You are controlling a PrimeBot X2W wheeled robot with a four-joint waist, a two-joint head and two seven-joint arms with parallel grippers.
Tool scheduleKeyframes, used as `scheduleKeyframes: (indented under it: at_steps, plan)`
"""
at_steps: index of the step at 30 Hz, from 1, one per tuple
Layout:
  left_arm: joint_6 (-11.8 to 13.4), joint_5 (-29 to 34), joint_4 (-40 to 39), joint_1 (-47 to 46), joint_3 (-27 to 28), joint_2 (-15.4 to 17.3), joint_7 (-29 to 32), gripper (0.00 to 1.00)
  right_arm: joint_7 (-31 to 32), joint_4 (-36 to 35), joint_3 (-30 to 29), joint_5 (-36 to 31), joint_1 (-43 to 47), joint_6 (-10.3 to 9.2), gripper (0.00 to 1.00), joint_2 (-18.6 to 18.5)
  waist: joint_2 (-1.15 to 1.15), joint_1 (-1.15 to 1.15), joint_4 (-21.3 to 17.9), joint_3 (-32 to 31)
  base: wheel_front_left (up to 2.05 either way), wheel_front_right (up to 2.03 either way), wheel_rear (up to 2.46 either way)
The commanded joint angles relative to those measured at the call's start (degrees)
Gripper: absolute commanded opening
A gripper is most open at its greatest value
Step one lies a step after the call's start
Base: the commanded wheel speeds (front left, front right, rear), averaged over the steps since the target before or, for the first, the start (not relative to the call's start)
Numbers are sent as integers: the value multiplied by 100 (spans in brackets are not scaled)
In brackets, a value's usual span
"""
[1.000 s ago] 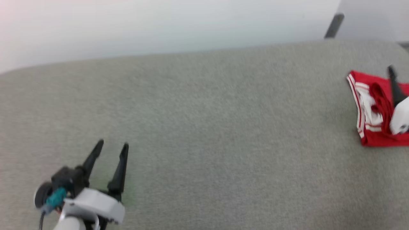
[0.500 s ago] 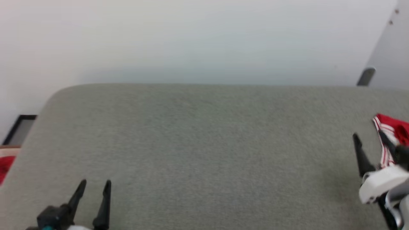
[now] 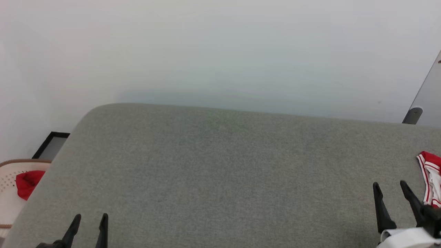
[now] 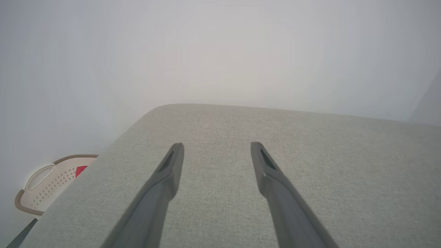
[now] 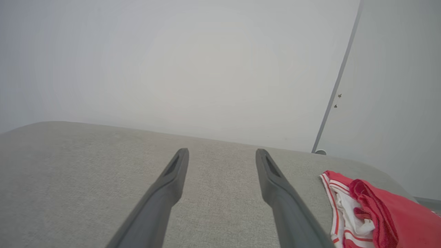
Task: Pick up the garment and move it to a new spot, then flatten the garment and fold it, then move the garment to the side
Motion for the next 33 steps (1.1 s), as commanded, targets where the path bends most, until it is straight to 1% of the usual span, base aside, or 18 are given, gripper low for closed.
scheduleKeyframes:
  at_steps: [1, 6, 14, 21, 32, 33]
  plan:
    - [-30, -2, -10, 40, 34, -7, 1, 100, -22, -104, -59, -37, 144, -7, 100, 84, 0, 0, -2, -14, 0, 0, 0]
    - [-122, 19, 37, 59, 93, 44, 1, 100, -22, -469, -109, -252, 559, -7, 100, 326, 0, 0, -61, -29, 0, 0, 0]
    - [-204, 107, -23, 82, 33, -21, 1, 100, -22, -755, -213, -358, 1014, -7, 100, 635, 0, 0, -162, -23, 0, 0, 0]
    - [-244, 116, -9, 42, 44, -42, 1, 100, -22, -816, -265, -404, 1154, -7, 100, 720, 0, 0, -243, -13, 0, 0, 0]
    - [-253, 118, -70, 44, 73, -126, 1, 100, -22, -824, -246, -459, 1170, -7, 100, 761, 0, 0, -243, -16, 0, 0, 0]
    - [-261, 103, -85, 32, 116, -139, 22, 0, -5, -813, -247, -432, 1168, -6, 0, 761, 0, 0, -240, -17, 0, 0, 0]
